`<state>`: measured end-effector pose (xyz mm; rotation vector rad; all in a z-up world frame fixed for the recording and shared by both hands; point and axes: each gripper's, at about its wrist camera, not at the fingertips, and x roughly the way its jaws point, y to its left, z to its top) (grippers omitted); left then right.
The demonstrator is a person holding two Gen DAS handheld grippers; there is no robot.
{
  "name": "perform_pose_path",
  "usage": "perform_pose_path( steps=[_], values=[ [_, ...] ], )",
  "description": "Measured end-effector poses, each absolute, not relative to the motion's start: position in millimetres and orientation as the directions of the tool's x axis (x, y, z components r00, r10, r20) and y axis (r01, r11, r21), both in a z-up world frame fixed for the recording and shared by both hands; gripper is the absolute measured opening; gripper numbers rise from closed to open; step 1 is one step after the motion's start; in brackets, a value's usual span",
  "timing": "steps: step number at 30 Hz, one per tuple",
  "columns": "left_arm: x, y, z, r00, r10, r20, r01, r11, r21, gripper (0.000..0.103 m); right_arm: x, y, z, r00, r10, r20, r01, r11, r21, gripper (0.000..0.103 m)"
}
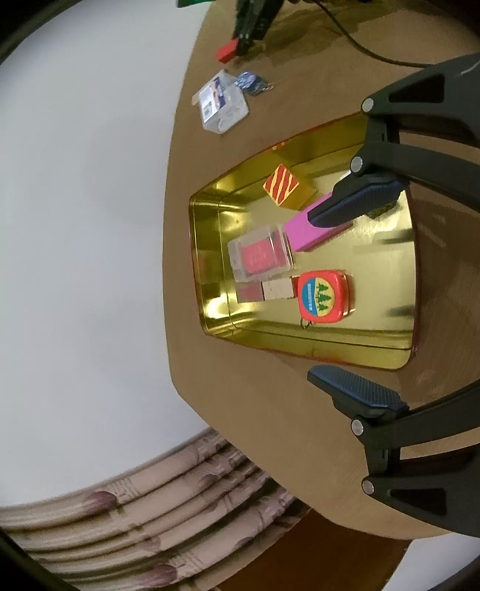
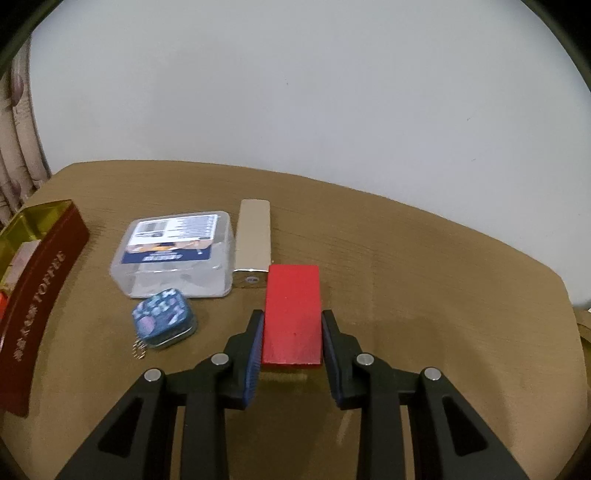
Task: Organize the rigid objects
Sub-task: 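Lift the red block and carry it toward the tin with the right tool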
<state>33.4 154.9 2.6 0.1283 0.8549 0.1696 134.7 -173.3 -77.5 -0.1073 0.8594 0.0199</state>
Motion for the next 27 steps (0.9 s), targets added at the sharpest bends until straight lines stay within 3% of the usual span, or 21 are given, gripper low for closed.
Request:
perform_pose_path(
  steps=[27],
  values=[
    [15.1, 94.2, 6.8, 0.691, 0.119, -0.713, 0.043, 0.978, 0.205, 0.075, 84.7, -149.8, 4.8, 0.710, 0.079, -0.700, -0.160, 0.986, -0.051, 0.030]
  ],
)
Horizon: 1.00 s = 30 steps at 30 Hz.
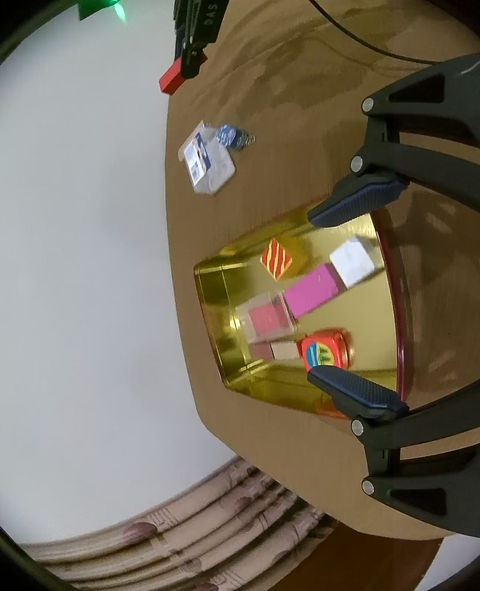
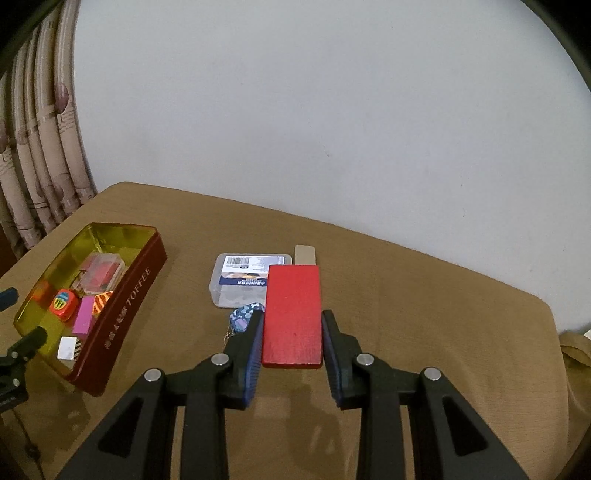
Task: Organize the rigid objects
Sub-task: 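Lift the red block and carry it toward the tin with the right tool, then grasp the blue patterned keychain pouch with the left tool while the right tool holds the red block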
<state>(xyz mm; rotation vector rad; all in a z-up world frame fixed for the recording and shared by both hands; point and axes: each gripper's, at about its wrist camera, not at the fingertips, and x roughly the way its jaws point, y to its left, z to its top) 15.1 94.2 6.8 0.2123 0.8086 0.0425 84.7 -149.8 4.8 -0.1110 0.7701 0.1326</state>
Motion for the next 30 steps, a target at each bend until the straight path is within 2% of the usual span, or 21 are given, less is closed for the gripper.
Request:
perform_pose_path(
  steps=[12, 21, 30],
  values=[
    [40.0, 24.1, 9.9, 0.701, 0.051, -0.712, 0.150, 0.965, 0.216, 0.075, 80.7, -159.1, 3.0, 0.703, 0.081, -0.707, -0.182, 0.981, -0.069, 0.030],
    [81.3, -22.2, -6.3, 0.648, -0.047, -0.761, 0.237, 0.961, 0.143, 0.074, 85.6, -178.3, 4.0, 0.699, 0.067, -0.712, -0.173, 0.982, -0.078, 0.030],
    [128.8, -36.8, -35.8, 0.577, -0.093, -0.812, 0.245, 0.967, 0.064, 0.074, 95.7, -204.9, -2.1, 0.689, 0.071, -0.721, -0.126, 0.992, -0.023, 0.030]
  ],
)
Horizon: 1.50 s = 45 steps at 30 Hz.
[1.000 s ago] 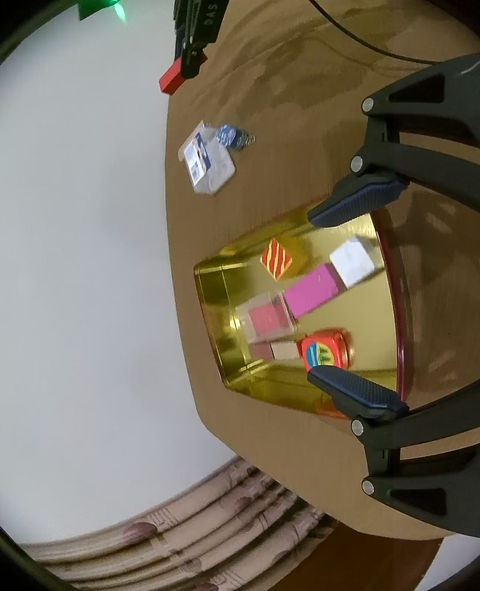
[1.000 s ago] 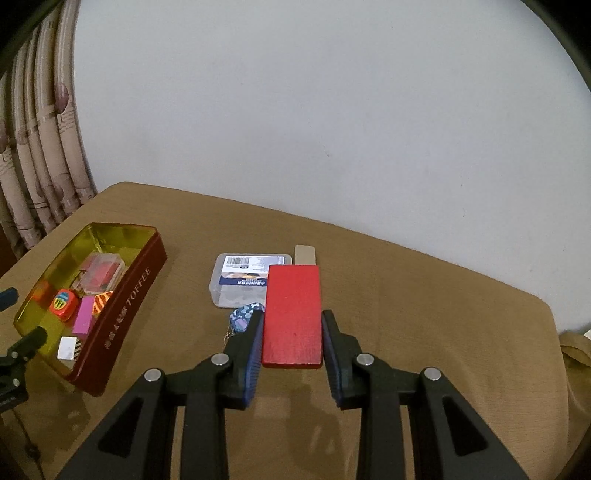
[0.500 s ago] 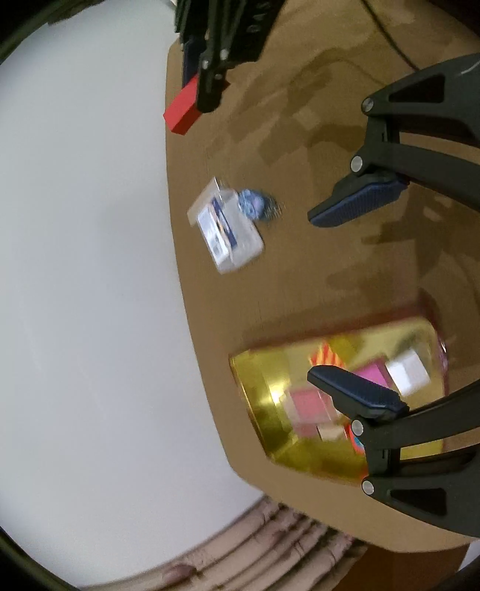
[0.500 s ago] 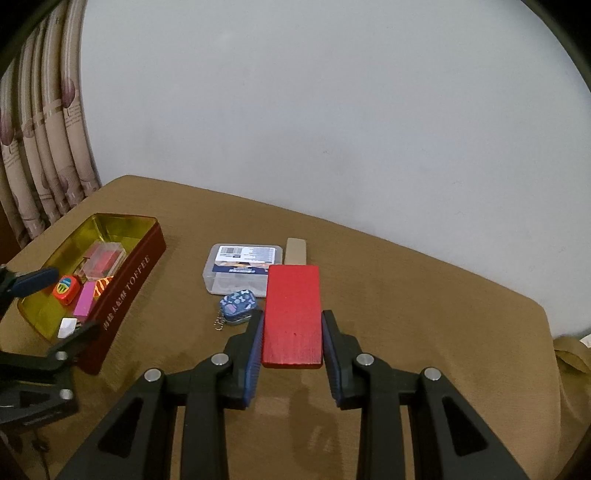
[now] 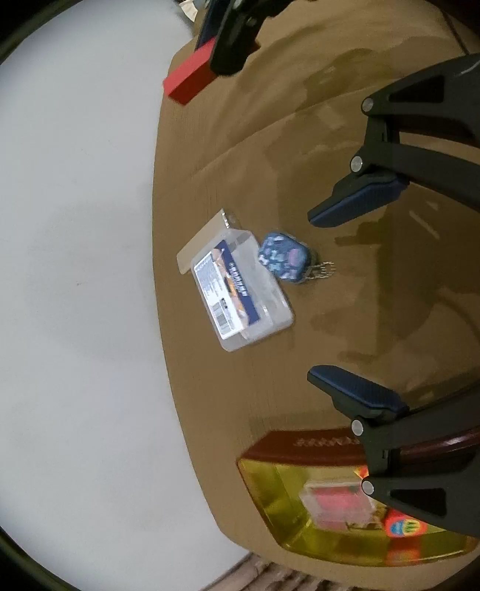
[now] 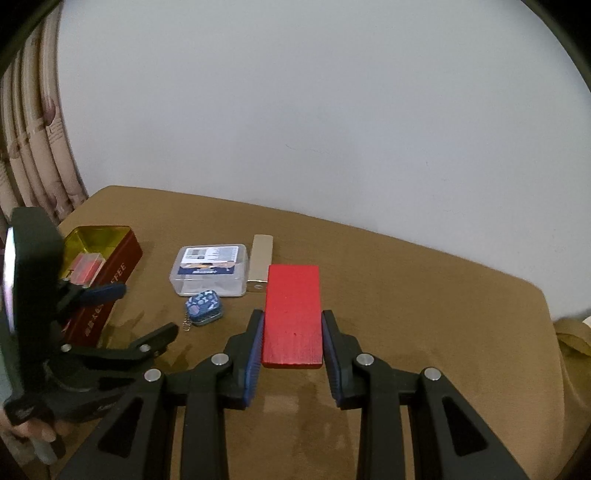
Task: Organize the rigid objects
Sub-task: 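Grasp the blue patterned keychain pouch with the left tool while the right tool holds the red block, then carry the blue pouch into the tin and open the left tool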
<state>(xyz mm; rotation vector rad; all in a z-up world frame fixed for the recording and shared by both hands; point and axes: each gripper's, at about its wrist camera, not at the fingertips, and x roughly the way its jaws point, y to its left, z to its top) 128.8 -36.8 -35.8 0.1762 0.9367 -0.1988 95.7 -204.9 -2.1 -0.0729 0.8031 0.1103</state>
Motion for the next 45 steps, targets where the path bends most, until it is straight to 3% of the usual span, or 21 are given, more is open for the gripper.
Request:
perform_pose_path(
  steps=[12, 14, 15, 18, 34, 45],
  values=[
    [167.5, -56.8, -63.2, 0.507, -0.100, -0.856, 0.259, 0.965, 0.040, 0.066, 108.2, -216.0, -12.6, 0.681, 0.093, -0.727, -0.116, 0.993, 0.019, 0.030],
    [169.3, -61.1, -67.7, 0.498, -0.100, -0.861, 0.268, 0.962, 0.043, 0.058, 108.6, -217.8, -14.2, 0.680, 0.099, -0.727, -0.111, 0.993, 0.032, 0.030],
    [170.2, -62.4, -70.9, 0.485, -0.102, -0.869, 0.269, 0.962, 0.037, 0.047, 108.4, -218.3, -14.9, 0.681, 0.098, -0.726, -0.107, 0.994, 0.033, 0.030],
    [168.6, -62.0, -73.7, 0.475, -0.133, -0.870, 0.268, 0.963, 0.000, 0.030, 107.1, -219.8, -16.6, 0.678, 0.095, -0.729, -0.109, 0.994, 0.028, 0.030],
    [126.8, -47.7, -58.4, 0.513, -0.107, -0.852, 0.206, 0.979, 0.001, 0.029, 101.8, -210.4, -16.9, 0.688, 0.075, -0.722, -0.103, 0.995, 0.006, 0.030],
    [86.1, -34.2, -30.2, 0.571, -0.063, -0.818, 0.201, 0.978, 0.064, 0.029, 93.1, -195.7, -15.3, 0.692, 0.091, -0.716, -0.112, 0.994, 0.018, 0.030]
  ],
)
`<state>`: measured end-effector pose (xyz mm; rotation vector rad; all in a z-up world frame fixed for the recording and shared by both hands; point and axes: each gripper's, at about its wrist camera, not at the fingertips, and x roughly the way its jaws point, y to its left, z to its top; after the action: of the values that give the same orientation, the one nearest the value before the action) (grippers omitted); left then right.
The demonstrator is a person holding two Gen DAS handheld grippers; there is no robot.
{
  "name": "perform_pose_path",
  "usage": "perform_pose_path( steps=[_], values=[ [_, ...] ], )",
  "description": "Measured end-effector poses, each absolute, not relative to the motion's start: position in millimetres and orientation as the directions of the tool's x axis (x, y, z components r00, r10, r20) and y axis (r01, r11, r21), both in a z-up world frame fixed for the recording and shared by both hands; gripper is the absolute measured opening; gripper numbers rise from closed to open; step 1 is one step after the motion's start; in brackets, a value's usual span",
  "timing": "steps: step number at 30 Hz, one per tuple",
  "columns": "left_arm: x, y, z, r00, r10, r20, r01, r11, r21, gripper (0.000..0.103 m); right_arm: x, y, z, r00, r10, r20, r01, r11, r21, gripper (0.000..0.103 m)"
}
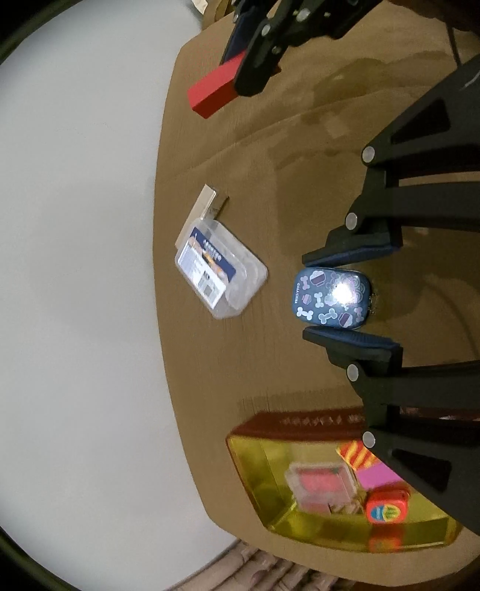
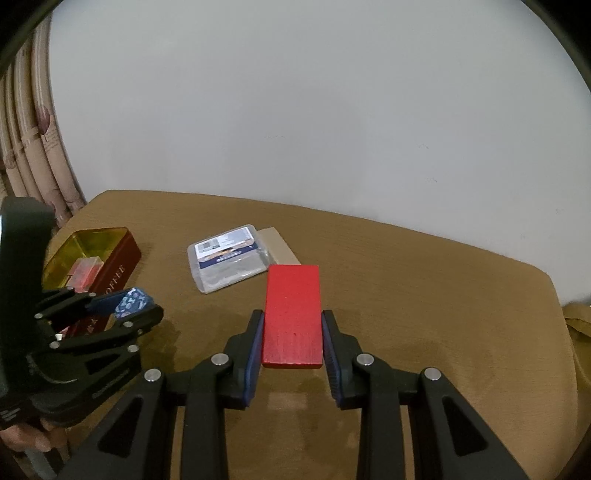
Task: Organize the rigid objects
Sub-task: 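Carry the blue pouch into the tin and open the left tool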
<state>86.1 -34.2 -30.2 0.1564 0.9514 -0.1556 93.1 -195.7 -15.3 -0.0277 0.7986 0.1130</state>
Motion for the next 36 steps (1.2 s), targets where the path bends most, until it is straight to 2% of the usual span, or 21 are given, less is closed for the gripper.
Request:
perform_pose_path(
  steps=[15, 36],
  values=[
    [66.5, 36.8, 12.5, 0.604, -0.020, -0.796, 0.137, 0.987, 0.079, 0.029, 72.7, -171.7, -5.5, 0.702, 0.104, -0.704, -0.140, 0.990, 0.007, 0.030],
    [82.1, 149.9, 1.1, 0.579, 0.131, -0.805, -0.061, 0.991, 0.118, 0.029, 68.7, -137.1, -7.3, 0.695, 0.116, -0.710, -0.170, 0.985, -0.006, 0.030]
  ],
)
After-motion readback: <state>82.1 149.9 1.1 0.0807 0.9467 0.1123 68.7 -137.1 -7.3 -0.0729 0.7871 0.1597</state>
